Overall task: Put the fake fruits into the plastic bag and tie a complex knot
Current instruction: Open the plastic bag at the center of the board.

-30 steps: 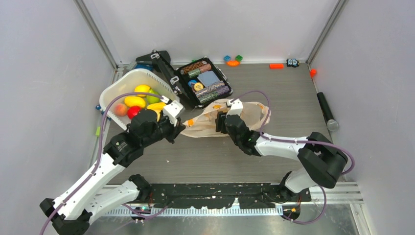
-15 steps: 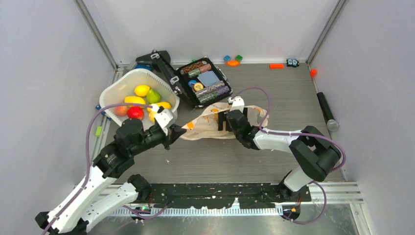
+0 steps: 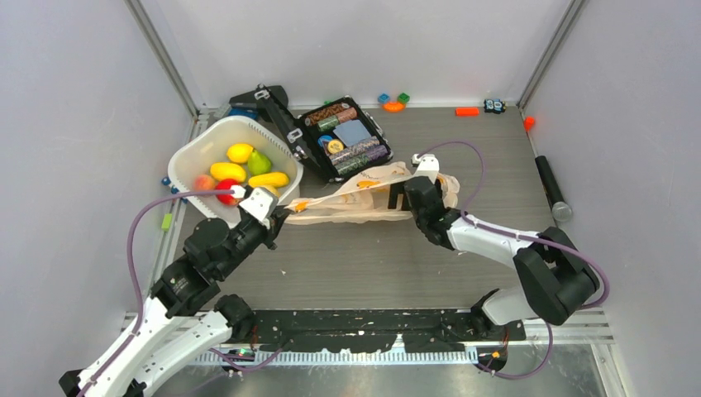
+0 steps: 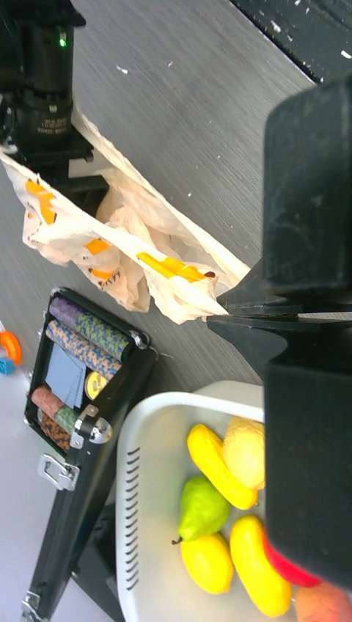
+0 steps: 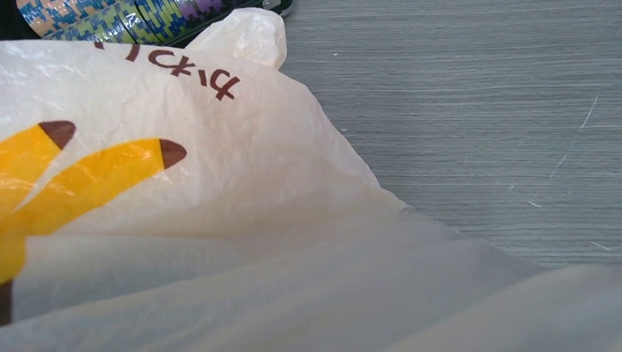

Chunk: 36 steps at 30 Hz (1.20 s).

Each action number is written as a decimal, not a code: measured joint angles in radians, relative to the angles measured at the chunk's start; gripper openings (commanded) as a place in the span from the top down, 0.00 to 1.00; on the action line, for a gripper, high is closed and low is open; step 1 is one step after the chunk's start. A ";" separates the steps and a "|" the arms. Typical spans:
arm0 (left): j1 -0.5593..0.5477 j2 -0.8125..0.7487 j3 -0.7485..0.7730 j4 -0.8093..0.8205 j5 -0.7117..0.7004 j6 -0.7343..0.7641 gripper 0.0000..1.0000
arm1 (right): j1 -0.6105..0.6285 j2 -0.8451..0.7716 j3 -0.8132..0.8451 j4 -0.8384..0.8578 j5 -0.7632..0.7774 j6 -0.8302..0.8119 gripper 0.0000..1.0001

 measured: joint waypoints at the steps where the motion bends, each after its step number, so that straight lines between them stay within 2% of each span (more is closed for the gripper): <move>1: -0.002 0.001 -0.006 0.000 -0.019 -0.001 1.00 | -0.006 -0.005 -0.003 0.000 -0.002 0.000 0.05; 6: -0.005 0.006 -0.015 0.010 -0.042 -0.002 1.00 | -0.013 -0.050 -0.042 -0.001 -0.083 -0.003 0.05; 13: 0.001 0.091 0.015 0.011 -0.051 -0.002 1.00 | -0.021 -0.190 -0.085 -0.024 -0.383 -0.025 0.05; 20: 0.001 0.177 0.050 -0.017 -0.073 -0.011 1.00 | 0.145 -0.341 -0.093 -0.023 -0.583 -0.076 0.04; 25: 0.001 0.196 0.053 -0.032 -0.121 -0.021 1.00 | 0.194 -0.360 -0.087 -0.041 -0.717 -0.111 0.03; 29: 0.001 0.193 0.053 -0.035 -0.178 -0.026 1.00 | 0.202 -0.389 -0.040 -0.140 -0.719 -0.103 0.02; 36: 0.001 0.191 0.053 -0.045 -0.238 -0.031 1.00 | 0.202 -0.516 0.169 -0.423 -0.567 -0.088 0.02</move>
